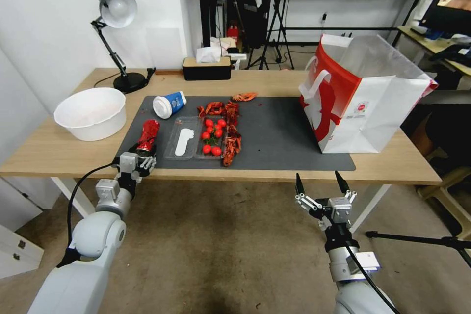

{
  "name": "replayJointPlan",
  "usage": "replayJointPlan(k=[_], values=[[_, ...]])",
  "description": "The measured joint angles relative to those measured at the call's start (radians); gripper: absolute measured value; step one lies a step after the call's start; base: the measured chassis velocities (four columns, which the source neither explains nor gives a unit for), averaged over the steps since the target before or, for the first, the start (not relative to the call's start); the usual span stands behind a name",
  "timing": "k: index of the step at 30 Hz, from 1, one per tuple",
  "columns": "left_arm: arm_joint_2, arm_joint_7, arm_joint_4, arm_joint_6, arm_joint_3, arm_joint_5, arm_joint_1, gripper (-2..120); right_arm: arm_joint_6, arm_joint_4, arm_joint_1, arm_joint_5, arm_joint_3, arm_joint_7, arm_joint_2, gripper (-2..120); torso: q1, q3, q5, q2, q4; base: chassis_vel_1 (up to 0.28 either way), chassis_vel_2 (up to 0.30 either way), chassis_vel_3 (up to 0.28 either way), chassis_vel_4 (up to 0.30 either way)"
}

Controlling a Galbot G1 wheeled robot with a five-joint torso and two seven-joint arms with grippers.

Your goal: Pick up the trash from the table and place it into the takeout bag.

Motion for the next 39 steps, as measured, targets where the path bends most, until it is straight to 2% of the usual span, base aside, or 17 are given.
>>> replayJointPlan(k=[7,9,14,16,18,19,22,24,26,27,30,31,34,35,37,39], values=[[0.014,0.001,-0.017,-0.034,0.001,-0.012,-0.008,51,-0.003,0.000,0.004,-0.002,-0.005,0.002,0.001,98,0.000,0.000,-0.0001,0.000,0.0001,0.000,0.000,0.000,0.000],[0.046,0.009,-0.045,-0.059,0.021,-0.049,-0.033,51,-0.004,0.002,0.004,-0.002,-0.005,0.002,0.001,98,0.000,0.000,-0.0001,0.000,0.0000,0.000,0.000,0.000,0.000],[0.099,0.038,-0.057,-0.104,0.060,-0.100,-0.082,51,-0.004,0.003,0.001,-0.002,-0.003,0.003,0.005,98,0.000,0.000,0.0000,0.000,-0.0001,0.000,0.000,0.000,0.000],[0.152,0.082,-0.057,-0.137,0.108,-0.159,-0.126,51,-0.004,0.003,-0.003,-0.003,0.001,0.004,0.007,98,0.000,0.000,0.0001,0.000,0.0000,0.000,0.000,0.000,0.000],[0.165,0.099,-0.057,-0.146,0.122,-0.178,-0.139,51,-0.004,0.003,-0.004,-0.003,0.002,0.004,0.007,98,0.000,0.000,0.0000,0.000,-0.0001,0.000,0.000,0.000,0.000],[0.189,0.147,-0.050,-0.167,0.144,-0.217,-0.166,51,-0.004,0.004,-0.005,-0.004,0.004,0.004,0.007,98,0.000,0.000,-0.0001,0.000,0.0000,0.000,0.000,0.000,0.000],[0.200,0.172,-0.043,-0.180,0.155,-0.234,-0.181,51,-0.004,0.004,-0.006,-0.004,0.005,0.004,0.007,98,0.000,0.000,-0.0001,0.000,-0.0001,0.000,0.000,0.000,0.000],[0.232,0.226,-0.019,-0.214,0.192,-0.271,-0.226,51,-0.004,0.005,-0.008,-0.006,0.008,0.004,0.006,98,0.000,0.000,0.0000,0.000,-0.0001,0.000,0.000,0.000,0.000],[0.283,0.278,0.016,-0.245,0.263,-0.324,-0.305,51,-0.004,0.009,-0.008,-0.007,0.010,0.004,0.004,99,0.000,0.000,-0.0003,0.000,-0.0001,0.000,0.000,0.000,0.000],[0.283,0.278,0.016,-0.245,0.263,-0.324,-0.305,51,-0.004,0.009,-0.008,-0.007,0.010,0.004,0.004,99,0.000,0.000,-0.0003,0.000,-0.0001,0.000,0.000,0.000,0.000],[0.347,0.314,0.061,-0.261,0.396,-0.405,-0.460,51,-0.009,0.014,-0.004,-0.007,0.011,0.005,0.007,100,0.000,0.000,0.0003,0.000,-0.0002,0.000,0.000,0.000,0.000],[0.347,0.314,0.061,-0.261,0.396,-0.405,-0.460,51,-0.009,0.014,-0.004,-0.007,0.011,0.005,0.007,100,0.000,0.000,0.0003,0.000,-0.0002,0.000,0.000,0.000,0.000],[0.365,0.325,0.104,-0.265,0.536,-0.471,-0.602,51,-0.014,0.014,0.004,-0.009,0.011,0.004,0.010,100,0.000,0.000,0.0002,0.000,0.0000,0.000,0.000,0.000,0.000],[0.365,0.325,0.104,-0.265,0.536,-0.471,-0.602,51,-0.014,0.014,0.004,-0.009,0.011,0.004,0.010,100,0.000,0.000,0.0002,0.000,0.0000,0.000,0.000,0.000,0.000],[0.366,0.329,0.129,-0.265,0.624,-0.517,-0.688,51,-0.016,0.012,0.010,-0.009,0.012,0.005,0.010,99,0.000,0.000,-0.0004,0.000,-0.0002,0.000,0.000,0.000,0.000],[0.344,0.332,0.166,-0.265,0.745,-0.584,-0.833,51,-0.020,0.007,0.020,-0.009,0.013,0.006,0.007,99,0.000,0.000,0.0004,0.000,-0.0001,0.000,0.000,0.000,0.000]])
